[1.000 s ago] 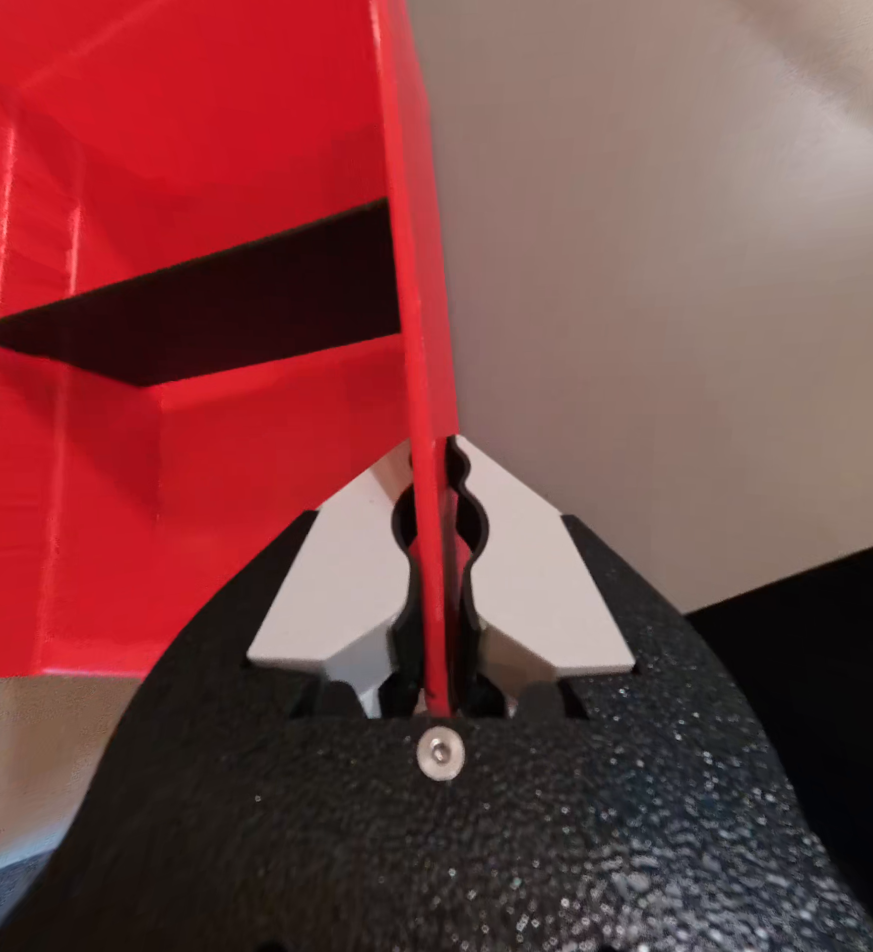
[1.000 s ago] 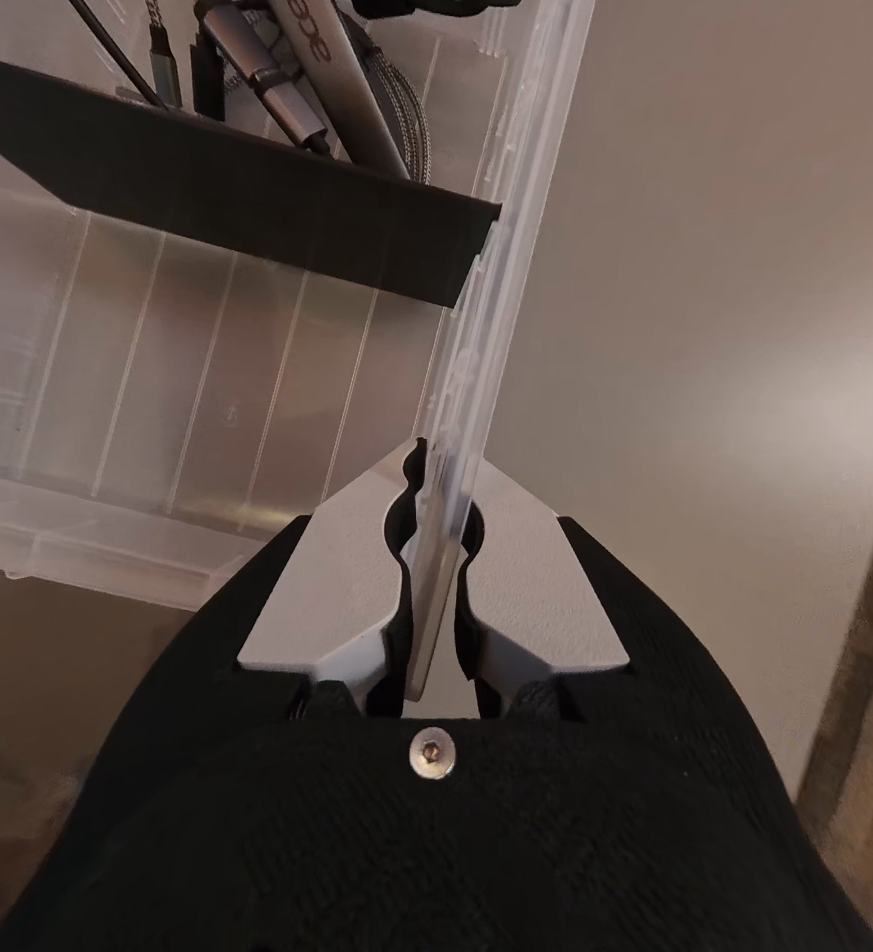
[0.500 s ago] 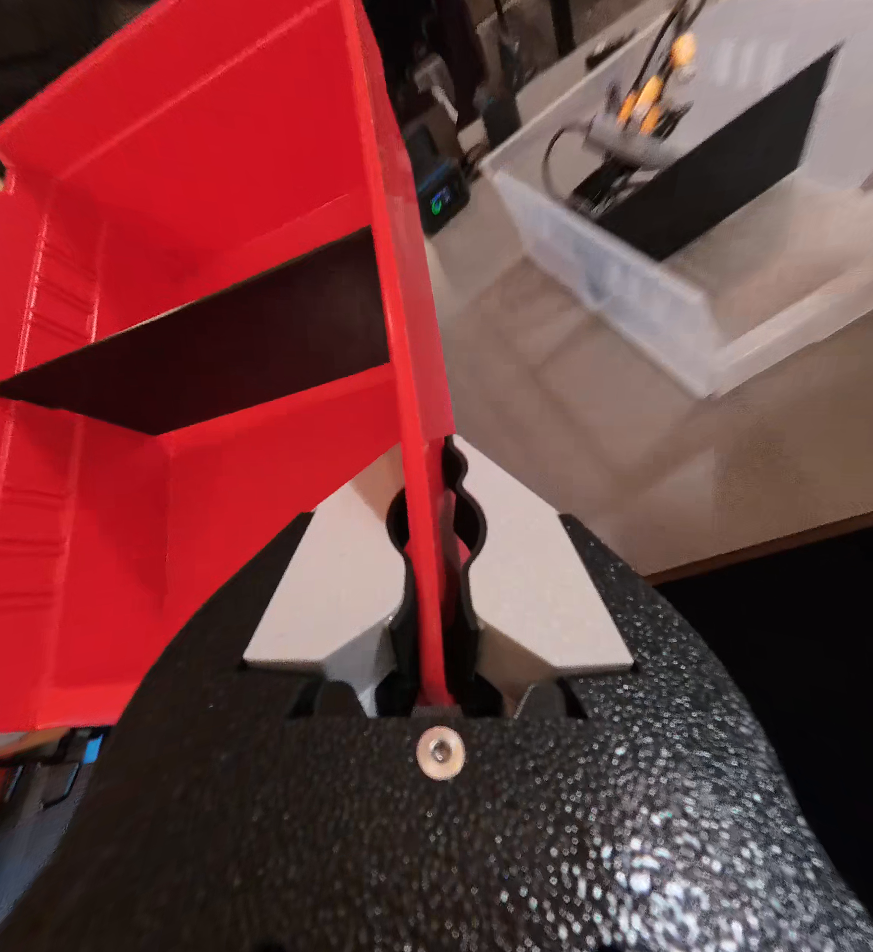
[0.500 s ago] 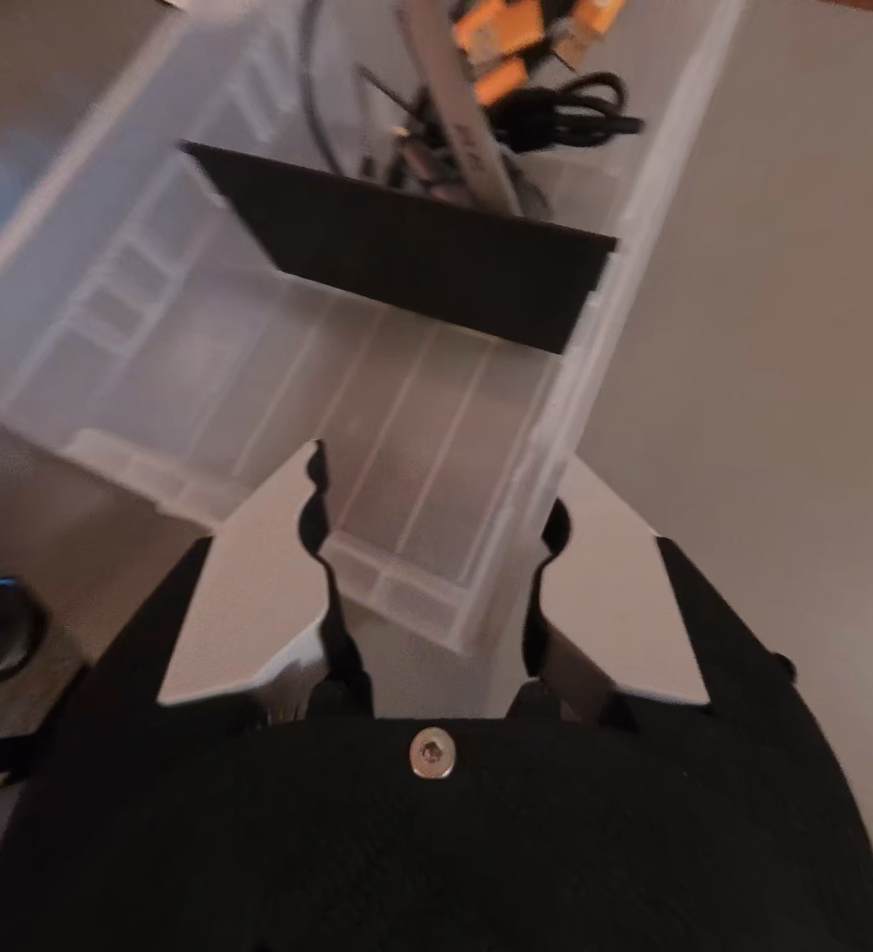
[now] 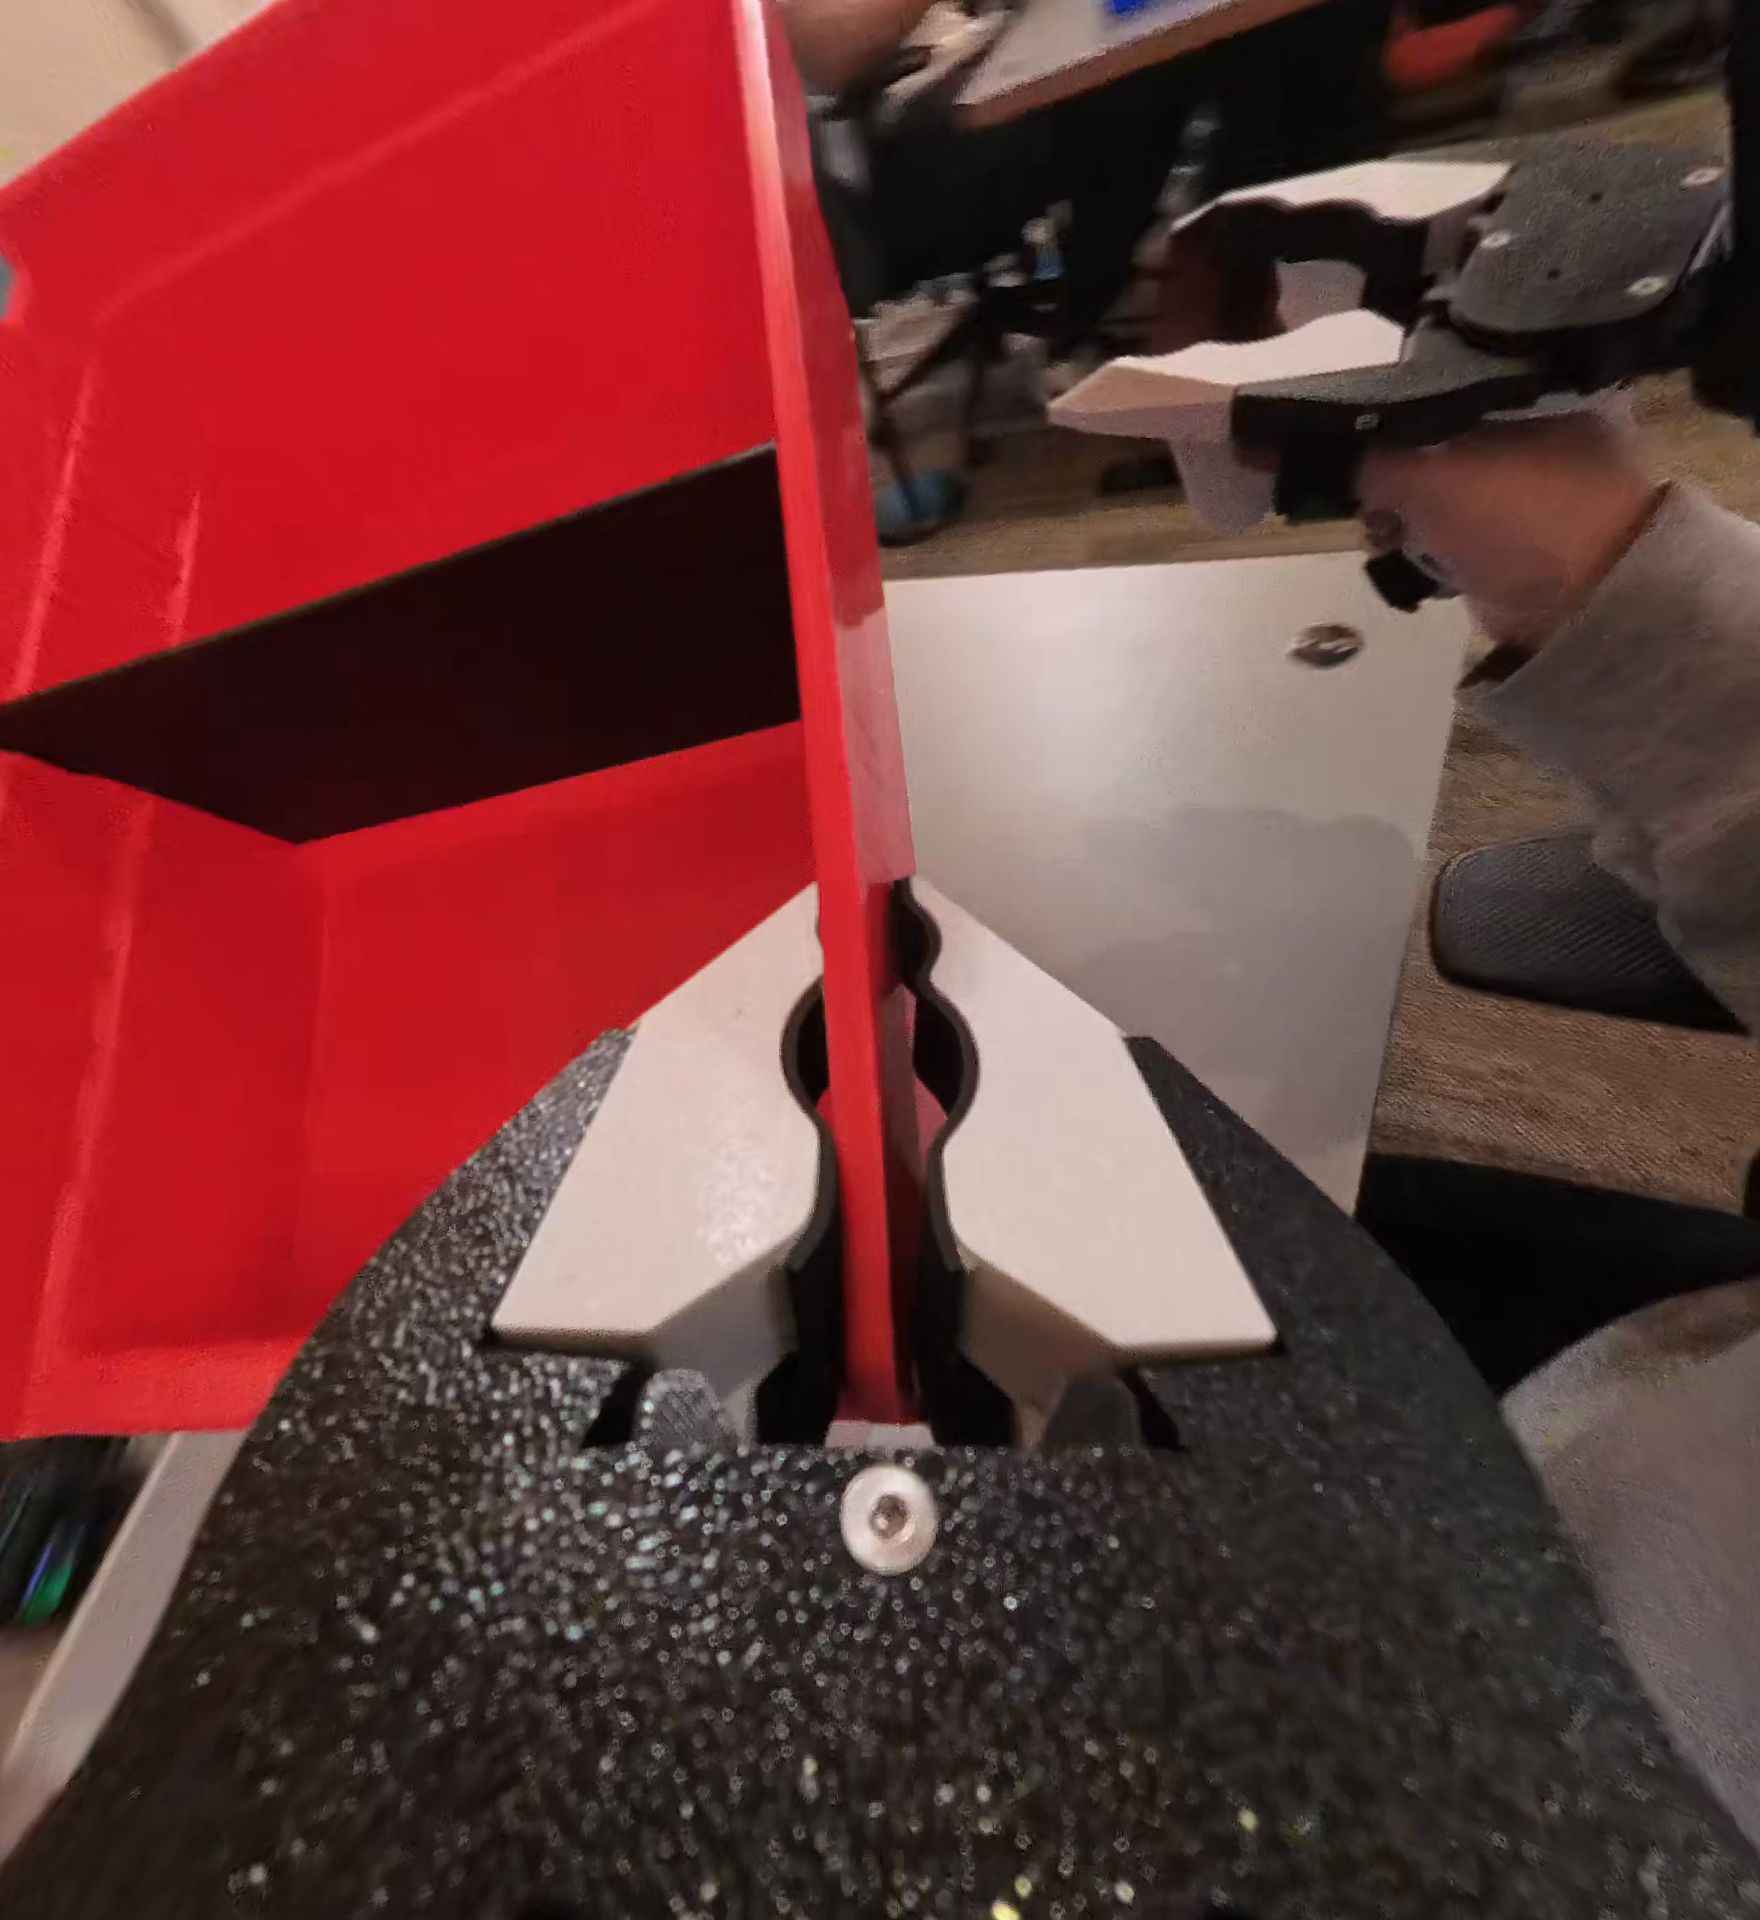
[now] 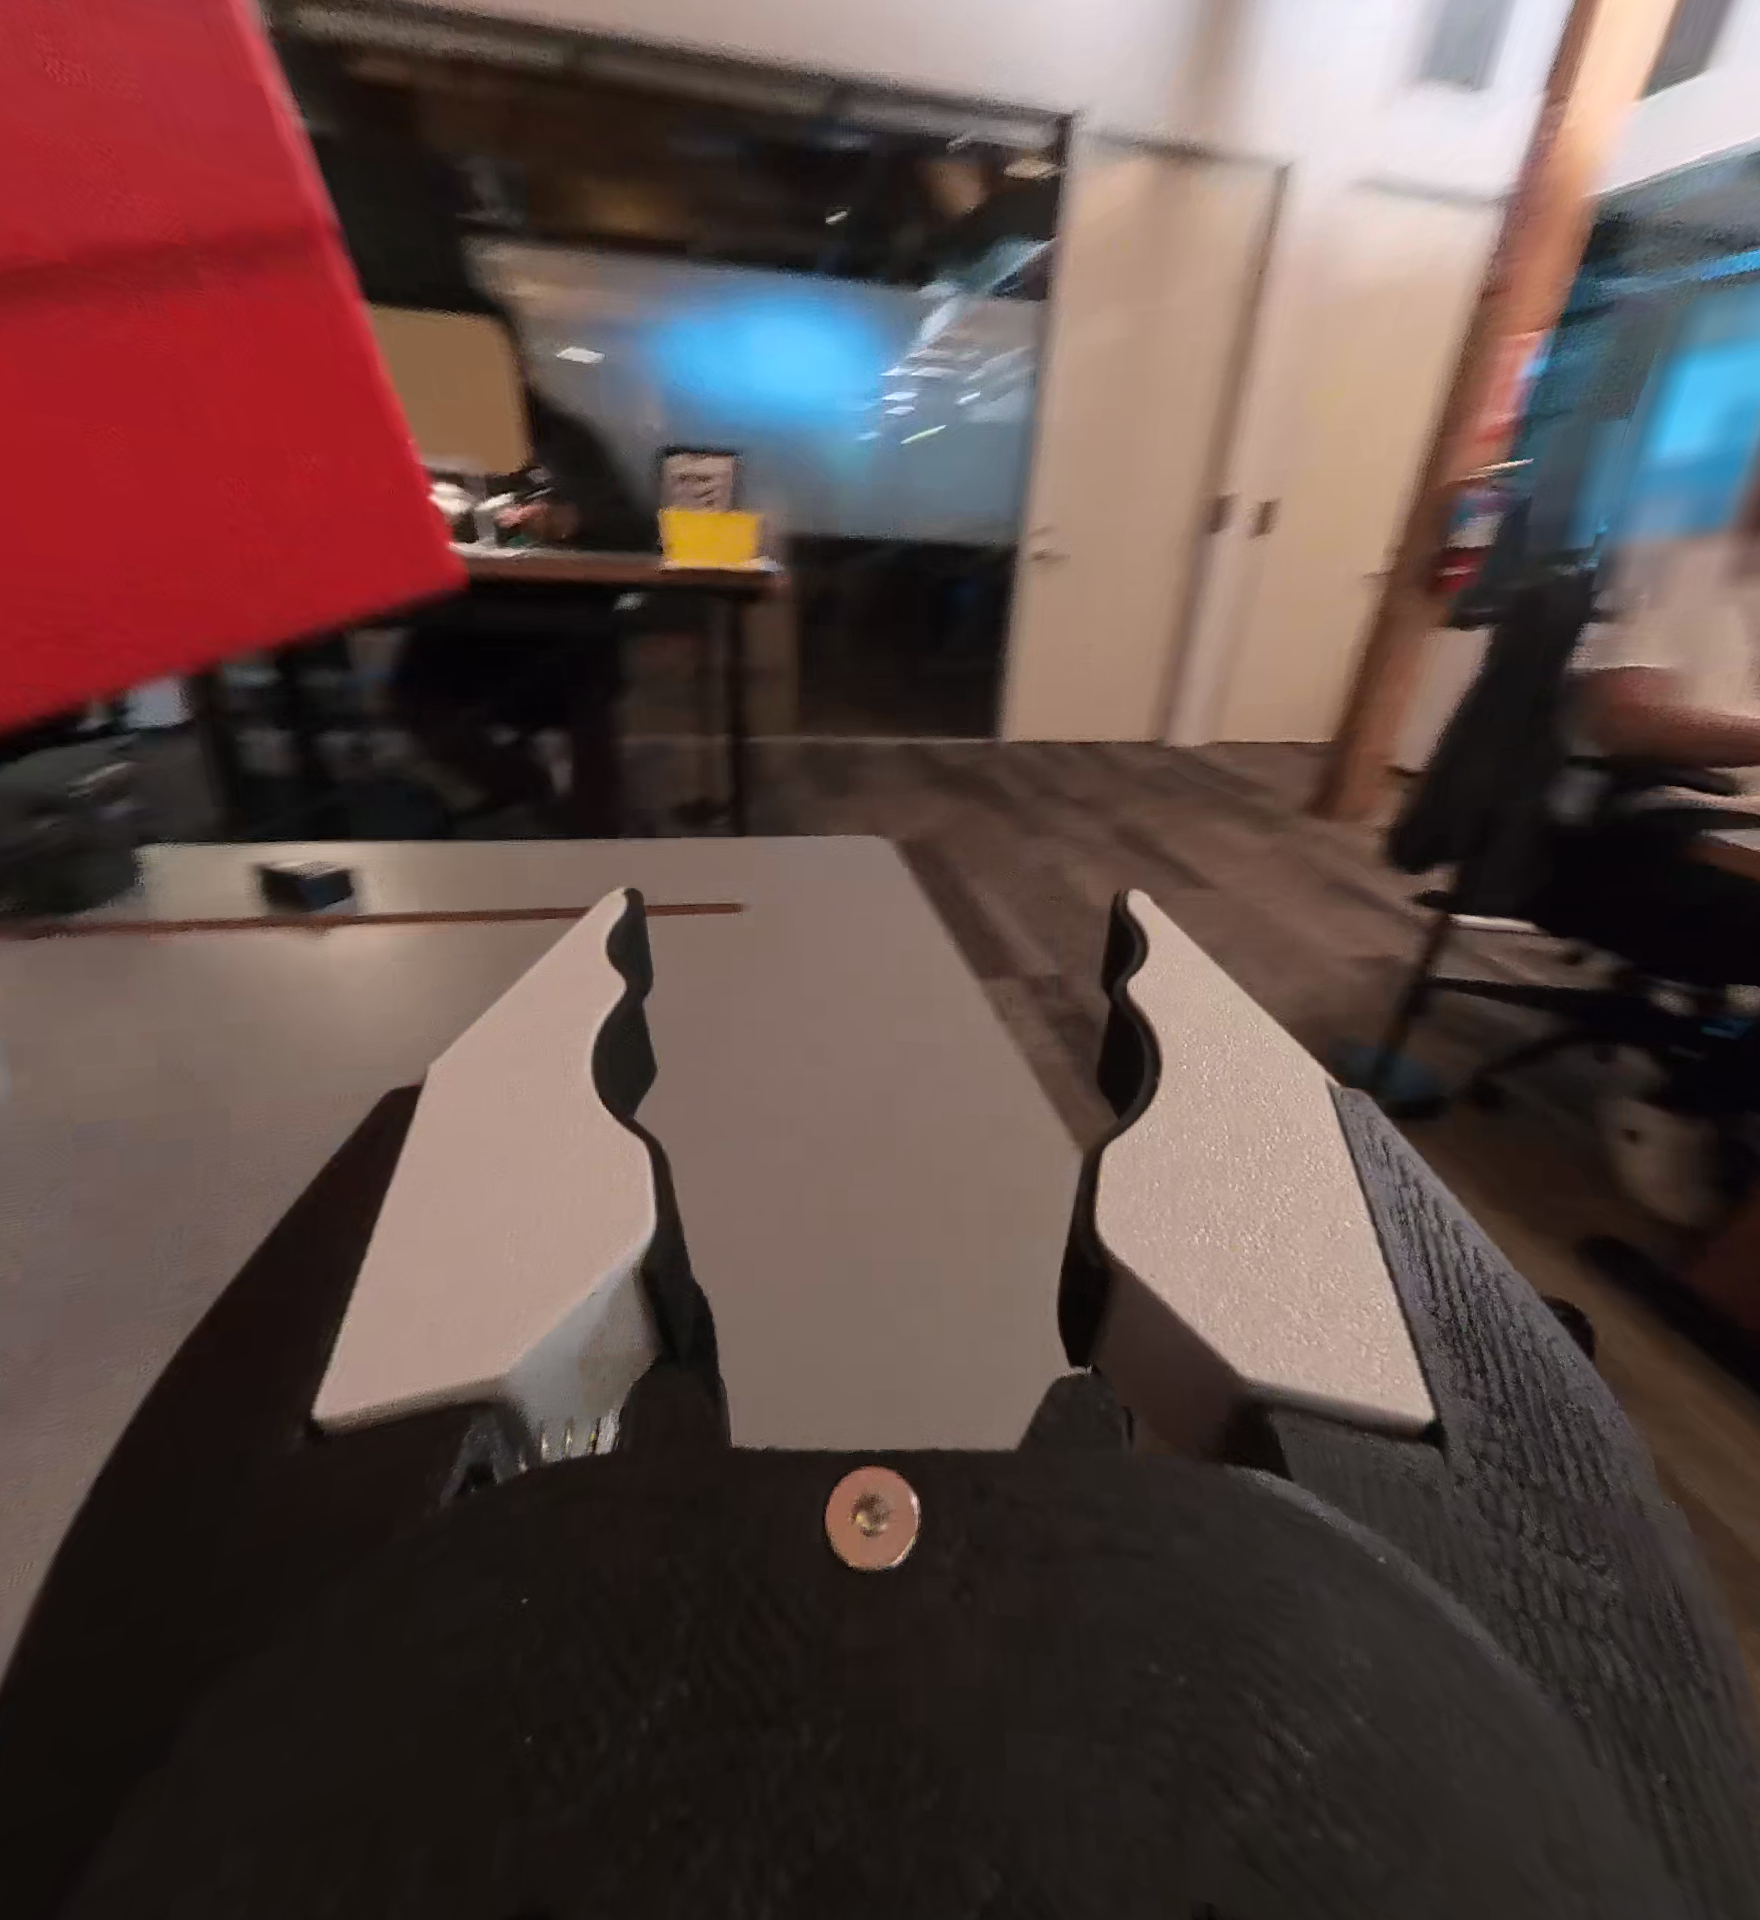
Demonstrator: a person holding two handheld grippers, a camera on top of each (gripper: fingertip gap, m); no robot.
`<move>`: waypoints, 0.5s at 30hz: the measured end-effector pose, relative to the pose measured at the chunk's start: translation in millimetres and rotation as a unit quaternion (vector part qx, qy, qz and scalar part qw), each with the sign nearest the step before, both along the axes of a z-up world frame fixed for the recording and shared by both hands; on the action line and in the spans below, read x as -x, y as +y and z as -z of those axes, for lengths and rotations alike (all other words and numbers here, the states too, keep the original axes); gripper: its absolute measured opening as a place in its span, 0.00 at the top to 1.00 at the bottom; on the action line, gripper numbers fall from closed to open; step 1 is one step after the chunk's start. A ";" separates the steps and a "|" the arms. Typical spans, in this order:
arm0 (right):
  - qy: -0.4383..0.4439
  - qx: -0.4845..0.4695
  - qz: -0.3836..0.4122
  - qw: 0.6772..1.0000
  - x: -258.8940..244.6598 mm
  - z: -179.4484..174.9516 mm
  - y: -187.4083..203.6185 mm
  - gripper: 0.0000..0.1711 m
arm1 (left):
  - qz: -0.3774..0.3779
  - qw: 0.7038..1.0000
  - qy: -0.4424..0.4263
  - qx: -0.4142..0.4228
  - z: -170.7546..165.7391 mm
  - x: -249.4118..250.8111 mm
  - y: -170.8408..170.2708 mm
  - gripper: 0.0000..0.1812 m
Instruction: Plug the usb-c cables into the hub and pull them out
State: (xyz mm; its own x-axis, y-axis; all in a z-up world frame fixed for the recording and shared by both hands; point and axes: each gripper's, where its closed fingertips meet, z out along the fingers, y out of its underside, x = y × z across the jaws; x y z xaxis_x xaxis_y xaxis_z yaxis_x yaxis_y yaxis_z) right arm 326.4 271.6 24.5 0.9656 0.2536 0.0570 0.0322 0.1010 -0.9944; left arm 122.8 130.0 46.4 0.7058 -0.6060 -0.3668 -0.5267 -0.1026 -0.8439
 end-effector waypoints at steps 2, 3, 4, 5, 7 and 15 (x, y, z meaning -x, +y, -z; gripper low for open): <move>0.022 -0.013 0.043 0.999 -41.8 12.5 2.5 0.46 | 0.053 0.998 0.011 0.028 18.0 -47.3 31.2 0.98; 0.038 -0.020 0.055 0.998 -55.9 17.9 0.6 0.45 | 0.068 0.997 0.008 0.043 27.5 -68.3 42.5 0.98; 0.049 -0.033 0.065 0.996 -66.9 22.9 -2.6 0.45 | 0.081 0.995 0.009 0.058 37.7 -86.7 51.6 0.98; 0.049 -0.045 0.081 0.995 -77.2 29.2 -5.1 0.47 | 0.089 0.994 0.017 0.068 48.9 -101.3 60.3 0.97; 0.035 -0.047 0.099 0.993 -89.7 44.5 -3.8 0.48 | 0.091 0.991 0.019 0.095 73.7 -122.0 77.2 0.97; 0.060 -0.022 0.076 0.995 -105.3 62.1 8.1 0.48 | 0.014 0.986 0.025 0.163 151.2 -133.6 120.4 0.97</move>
